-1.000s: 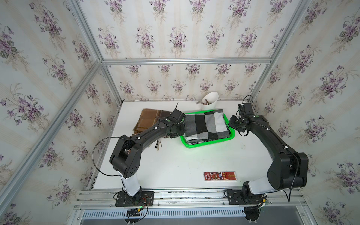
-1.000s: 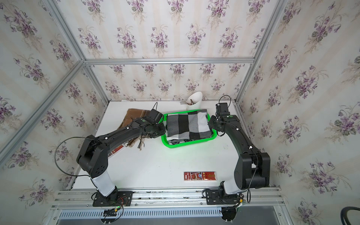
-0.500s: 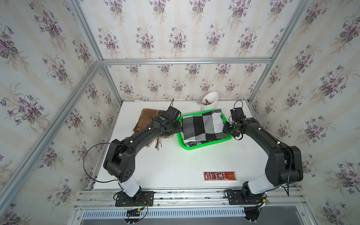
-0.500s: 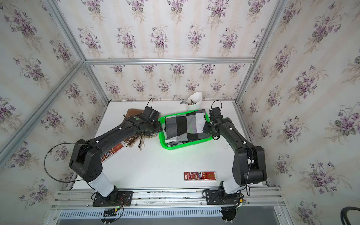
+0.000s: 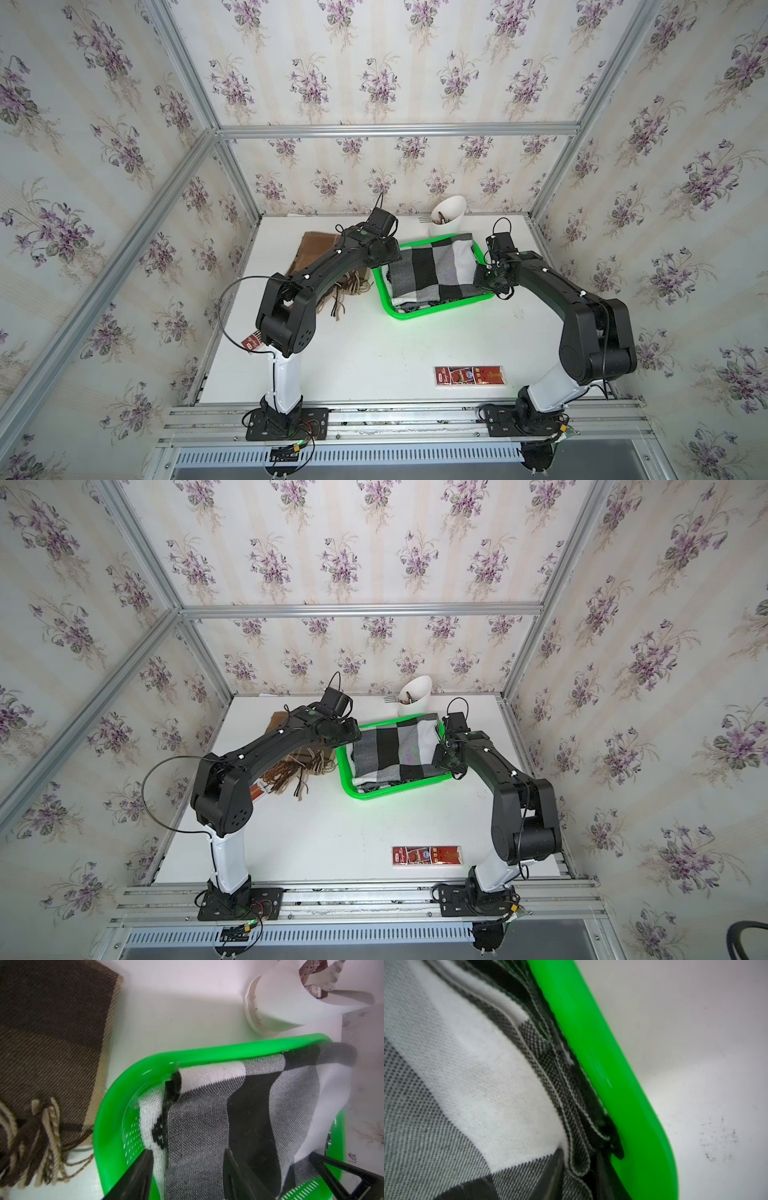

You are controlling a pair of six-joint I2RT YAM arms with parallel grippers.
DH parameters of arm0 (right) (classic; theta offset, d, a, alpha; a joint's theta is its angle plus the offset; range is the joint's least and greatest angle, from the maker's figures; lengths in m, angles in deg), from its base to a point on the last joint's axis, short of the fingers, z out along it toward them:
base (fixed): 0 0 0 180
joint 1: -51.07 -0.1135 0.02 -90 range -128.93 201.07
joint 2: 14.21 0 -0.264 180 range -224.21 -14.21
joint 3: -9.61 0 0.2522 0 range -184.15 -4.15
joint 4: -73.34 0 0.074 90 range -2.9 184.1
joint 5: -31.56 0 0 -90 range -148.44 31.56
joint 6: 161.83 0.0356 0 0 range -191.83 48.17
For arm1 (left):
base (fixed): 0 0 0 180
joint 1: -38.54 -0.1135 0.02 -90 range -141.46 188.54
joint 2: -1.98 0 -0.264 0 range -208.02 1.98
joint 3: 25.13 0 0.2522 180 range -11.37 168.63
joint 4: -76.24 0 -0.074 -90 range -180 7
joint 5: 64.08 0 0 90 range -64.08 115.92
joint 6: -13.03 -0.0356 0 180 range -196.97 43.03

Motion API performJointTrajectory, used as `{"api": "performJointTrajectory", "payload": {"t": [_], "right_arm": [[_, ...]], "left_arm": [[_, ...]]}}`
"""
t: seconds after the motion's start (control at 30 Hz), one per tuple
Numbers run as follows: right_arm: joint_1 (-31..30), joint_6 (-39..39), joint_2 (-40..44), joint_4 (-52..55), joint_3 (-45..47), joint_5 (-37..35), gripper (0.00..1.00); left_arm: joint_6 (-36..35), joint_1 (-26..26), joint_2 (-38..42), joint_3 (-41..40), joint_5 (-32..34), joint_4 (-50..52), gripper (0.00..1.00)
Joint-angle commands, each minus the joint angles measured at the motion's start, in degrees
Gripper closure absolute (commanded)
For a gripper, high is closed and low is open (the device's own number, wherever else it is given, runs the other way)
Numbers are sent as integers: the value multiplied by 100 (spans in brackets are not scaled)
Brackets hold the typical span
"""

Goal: Put the folded scarf in the basket
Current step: Adjust the scarf at the basket.

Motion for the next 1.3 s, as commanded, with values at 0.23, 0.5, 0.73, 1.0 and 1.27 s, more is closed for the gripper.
{"api": "performJointTrajectory", "payload": {"t": [0.23,0.5,0.73,1.0,1.27], "right_arm": [[-15,134,103,-72,34,-198,100],[-11,107,121,-27,47,-198,100],[-10,125,105,-46,64,-204,100],[1,177,403,-26,75,-520,100],[57,103,301,70,-138,-428,100]], "left_arm": [[-411,-37,-720,542,39,83,43],[-291,-19,-911,345,70,-532,50],[-285,6,-947,203,374,-680,70],[-222,51,-201,-379,782,-744,90],[52,43,78,-645,727,-510,94]]}}
